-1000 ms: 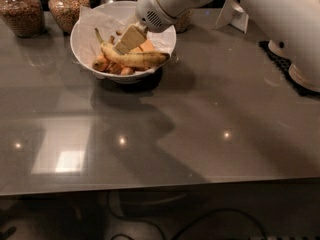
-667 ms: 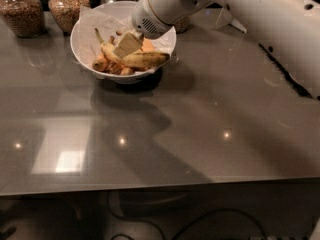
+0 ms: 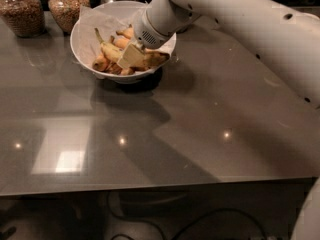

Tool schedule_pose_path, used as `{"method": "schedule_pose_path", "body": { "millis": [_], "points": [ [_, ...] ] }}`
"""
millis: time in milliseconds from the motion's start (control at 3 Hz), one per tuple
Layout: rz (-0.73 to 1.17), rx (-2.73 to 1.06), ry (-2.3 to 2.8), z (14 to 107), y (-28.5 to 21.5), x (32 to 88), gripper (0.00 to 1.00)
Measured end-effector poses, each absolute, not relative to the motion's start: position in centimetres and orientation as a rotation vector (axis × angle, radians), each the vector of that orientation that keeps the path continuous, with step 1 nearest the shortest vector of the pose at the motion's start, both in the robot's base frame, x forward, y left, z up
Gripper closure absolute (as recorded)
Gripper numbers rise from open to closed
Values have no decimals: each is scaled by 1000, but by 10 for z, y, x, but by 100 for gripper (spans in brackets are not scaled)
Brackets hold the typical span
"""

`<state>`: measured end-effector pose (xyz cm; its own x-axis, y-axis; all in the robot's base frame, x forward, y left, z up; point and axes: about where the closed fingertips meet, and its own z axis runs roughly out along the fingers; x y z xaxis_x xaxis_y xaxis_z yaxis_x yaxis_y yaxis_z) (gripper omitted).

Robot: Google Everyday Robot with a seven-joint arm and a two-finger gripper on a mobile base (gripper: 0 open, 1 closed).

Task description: Pick banana from white bowl

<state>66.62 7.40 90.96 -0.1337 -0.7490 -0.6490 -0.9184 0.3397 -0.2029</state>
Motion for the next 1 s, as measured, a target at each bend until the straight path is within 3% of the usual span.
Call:
{"method": "schedule_pose_path", "body": {
  "millis": [667, 1000],
  "points": [
    [253, -1460, 2002, 888, 62, 673, 44],
    [243, -1459, 2013, 889, 59, 673, 63]
  ]
}}
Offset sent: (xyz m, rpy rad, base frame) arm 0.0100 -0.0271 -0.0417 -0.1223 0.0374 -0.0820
